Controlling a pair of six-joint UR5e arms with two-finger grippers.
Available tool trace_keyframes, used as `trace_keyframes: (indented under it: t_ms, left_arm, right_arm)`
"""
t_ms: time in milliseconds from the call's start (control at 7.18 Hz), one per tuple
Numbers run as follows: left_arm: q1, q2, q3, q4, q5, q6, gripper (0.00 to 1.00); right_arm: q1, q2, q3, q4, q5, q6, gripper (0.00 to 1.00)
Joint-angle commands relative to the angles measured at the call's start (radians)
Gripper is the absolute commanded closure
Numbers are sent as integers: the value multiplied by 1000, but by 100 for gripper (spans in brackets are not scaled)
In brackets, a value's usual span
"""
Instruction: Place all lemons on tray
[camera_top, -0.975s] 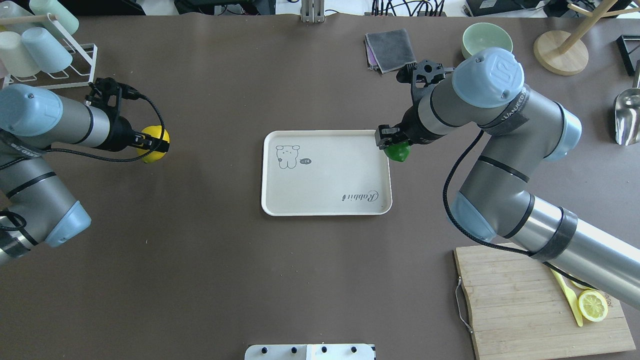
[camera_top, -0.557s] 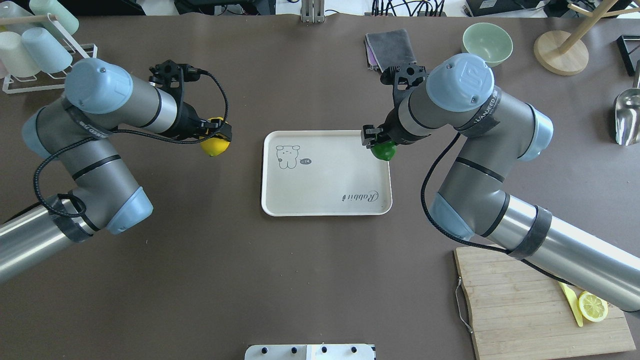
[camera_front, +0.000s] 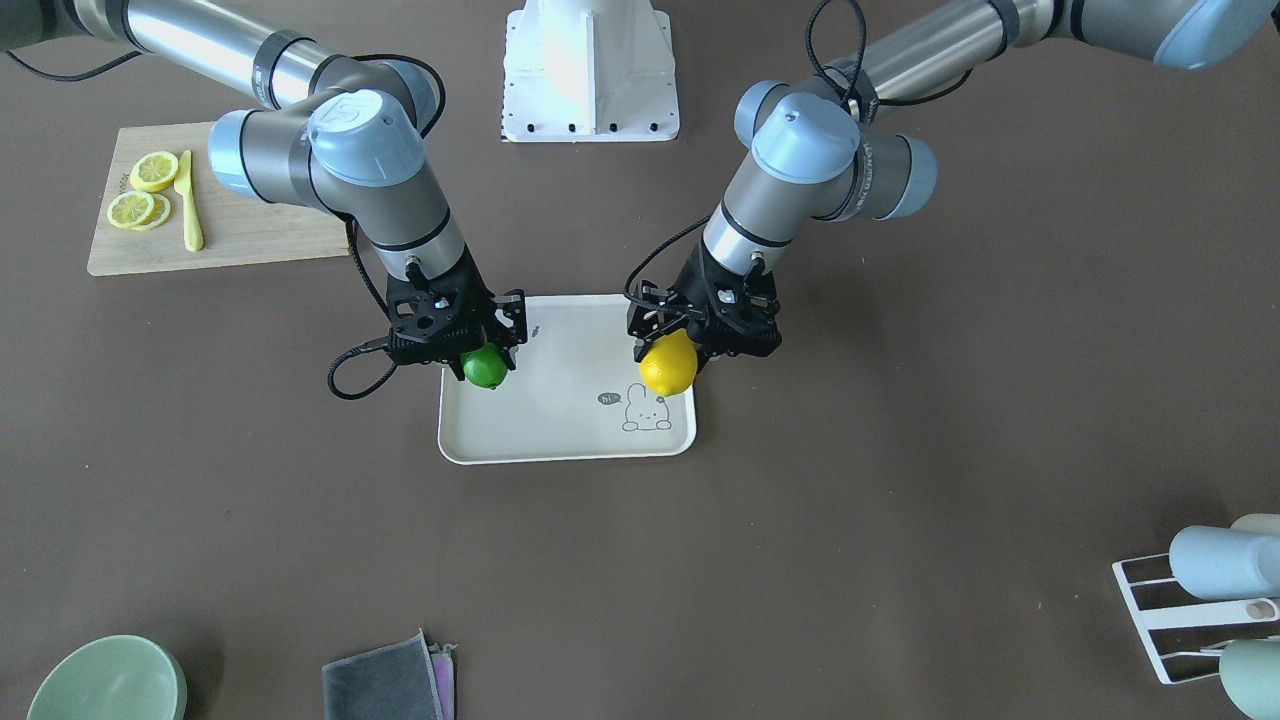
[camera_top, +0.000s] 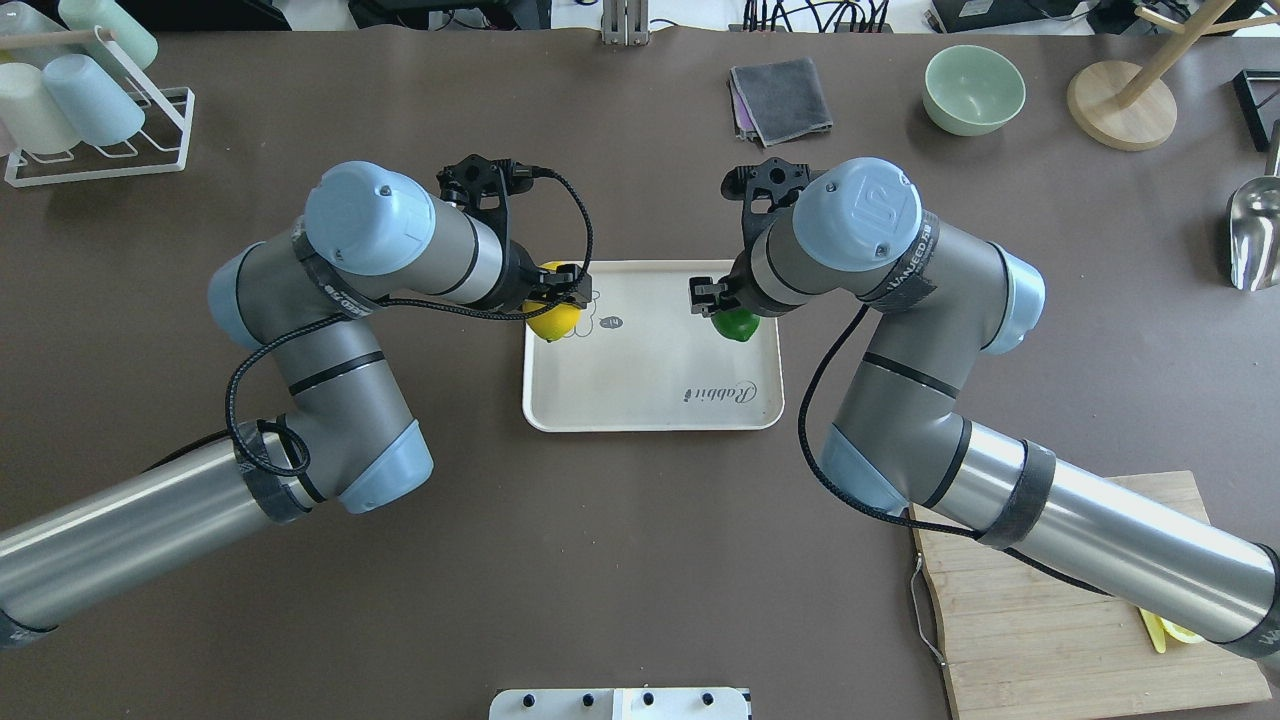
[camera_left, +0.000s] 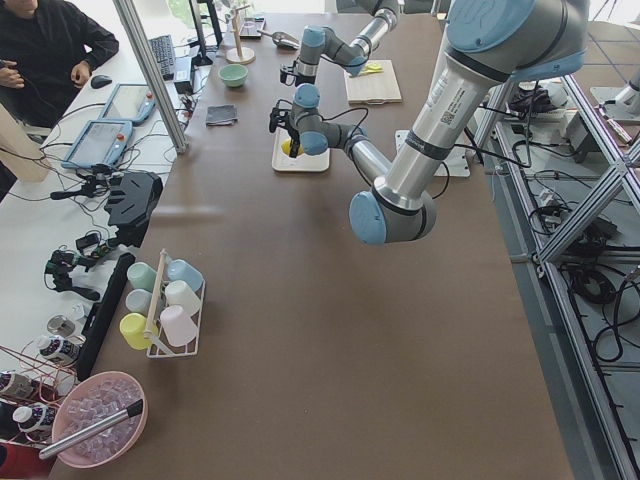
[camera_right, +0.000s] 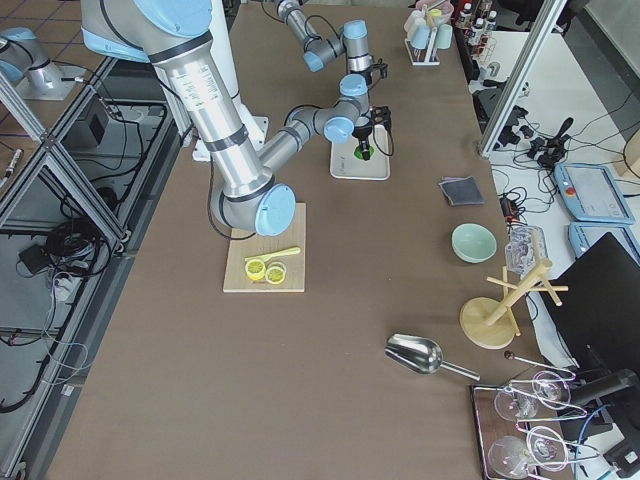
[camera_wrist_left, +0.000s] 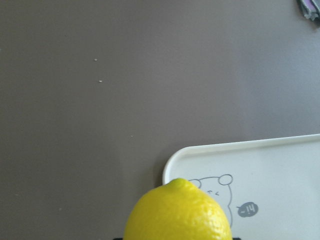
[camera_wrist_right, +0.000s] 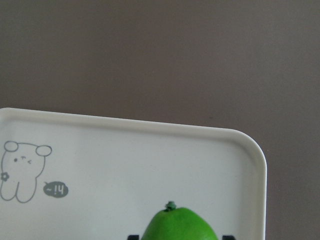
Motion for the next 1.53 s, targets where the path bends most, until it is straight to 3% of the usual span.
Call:
trace_keyframes:
  t_ms: [0, 836, 975, 1115, 1393]
  left_arm:
    - [40, -28, 49, 1, 58, -3, 100]
    - [49, -47, 64, 1, 79, -1, 100]
    - [51, -42, 71, 1, 87, 3, 4]
    - [70, -38, 61, 1, 149, 8, 2]
    - [71, -35, 16, 1, 172, 9, 2]
  right_arm:
    - [-28, 4, -18, 2, -38, 4, 100]
    - [-34, 16, -90, 72, -52, 3, 100]
    - [-34, 22, -96, 72, -52, 4, 11]
    - [-33, 25, -94, 74, -51, 8, 0]
    - [13, 56, -81, 62, -39, 5, 0]
